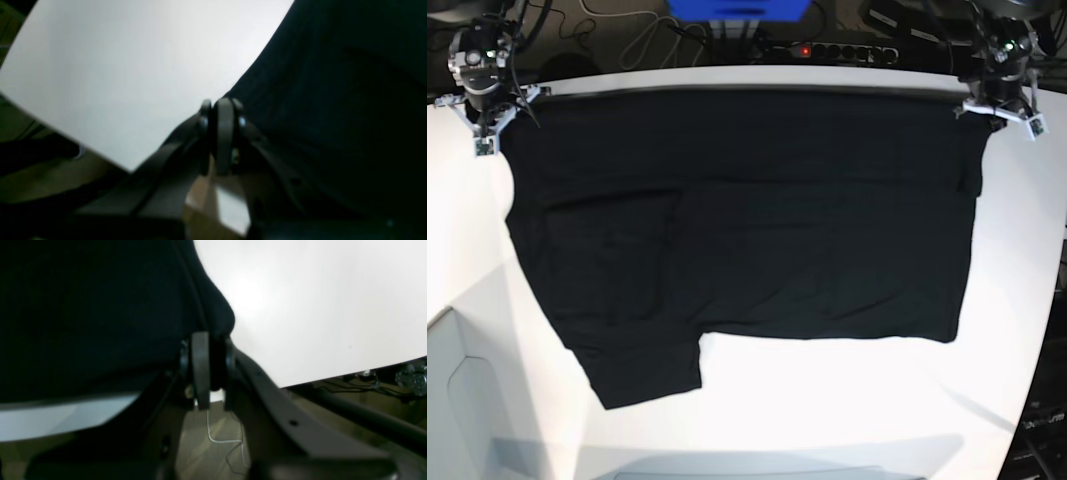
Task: Fold the T-shirt properly
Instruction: 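Drag the held edge back toward the arms, flattening the fold, then release the edge and move both grippers to the shirt's side edges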
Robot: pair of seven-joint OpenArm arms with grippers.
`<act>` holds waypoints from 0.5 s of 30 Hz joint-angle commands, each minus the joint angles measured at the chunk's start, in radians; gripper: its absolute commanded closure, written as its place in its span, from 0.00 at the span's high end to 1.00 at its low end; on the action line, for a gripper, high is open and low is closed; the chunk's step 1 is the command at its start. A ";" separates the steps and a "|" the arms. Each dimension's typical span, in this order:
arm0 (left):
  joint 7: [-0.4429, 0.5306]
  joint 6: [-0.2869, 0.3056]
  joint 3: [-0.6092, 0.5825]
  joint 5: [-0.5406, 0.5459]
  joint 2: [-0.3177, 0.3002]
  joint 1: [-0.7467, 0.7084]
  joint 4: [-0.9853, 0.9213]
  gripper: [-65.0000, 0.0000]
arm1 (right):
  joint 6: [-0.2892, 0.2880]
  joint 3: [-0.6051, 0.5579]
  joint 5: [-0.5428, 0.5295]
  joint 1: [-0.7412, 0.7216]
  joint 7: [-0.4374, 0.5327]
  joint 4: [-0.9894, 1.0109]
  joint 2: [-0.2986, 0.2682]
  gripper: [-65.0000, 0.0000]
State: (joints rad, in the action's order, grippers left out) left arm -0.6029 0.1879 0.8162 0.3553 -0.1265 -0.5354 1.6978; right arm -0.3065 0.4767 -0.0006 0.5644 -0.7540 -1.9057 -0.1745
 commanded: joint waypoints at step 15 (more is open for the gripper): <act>-0.025 -0.005 0.009 0.000 -0.009 -0.036 0.014 0.00 | 0.013 0.044 0.006 0.053 0.008 -0.015 -0.010 0.00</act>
State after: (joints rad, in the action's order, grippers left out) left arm -0.6491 0.1875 0.8165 0.3538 -0.1242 -0.5606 1.6943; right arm -0.3065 0.5087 -0.0071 0.6102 -0.7551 -1.9049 -0.1719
